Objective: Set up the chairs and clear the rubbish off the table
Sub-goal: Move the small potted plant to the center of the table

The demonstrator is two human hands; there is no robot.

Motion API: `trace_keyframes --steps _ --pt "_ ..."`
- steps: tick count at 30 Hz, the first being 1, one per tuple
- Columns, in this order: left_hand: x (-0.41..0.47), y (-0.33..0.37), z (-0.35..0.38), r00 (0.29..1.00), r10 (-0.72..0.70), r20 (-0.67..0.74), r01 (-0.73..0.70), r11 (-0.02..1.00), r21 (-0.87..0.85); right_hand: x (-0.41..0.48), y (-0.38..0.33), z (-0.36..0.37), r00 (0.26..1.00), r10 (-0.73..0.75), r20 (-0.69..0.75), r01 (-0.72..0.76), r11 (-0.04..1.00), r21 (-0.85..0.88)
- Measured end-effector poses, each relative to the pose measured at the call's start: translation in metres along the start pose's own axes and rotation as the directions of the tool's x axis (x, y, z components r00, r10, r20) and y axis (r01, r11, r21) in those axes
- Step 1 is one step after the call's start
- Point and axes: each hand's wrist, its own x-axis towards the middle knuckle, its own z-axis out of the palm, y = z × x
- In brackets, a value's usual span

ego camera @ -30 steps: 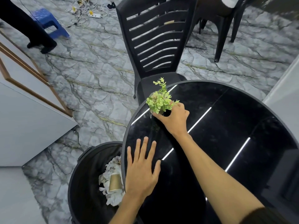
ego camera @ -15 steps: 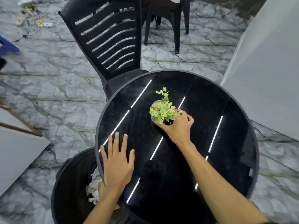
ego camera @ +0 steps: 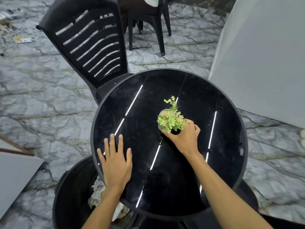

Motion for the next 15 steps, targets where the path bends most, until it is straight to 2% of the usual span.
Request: trace_keyframes --steps 5,15 --pt "0.000 0.000 -0.001 1.000 0.005 0.004 -0.005 1.000 0.001 -0.009 0.000 -0.003 1.000 0.008 -0.010 -0.008 1.000 0.029" --pt "0.000 -0.001 0.001 1.000 0.005 -0.011 -0.005 1.000 -0.005 -0.003 0.007 -0.016 0.998 -0.013 0.068 0.010 0.999 0.041"
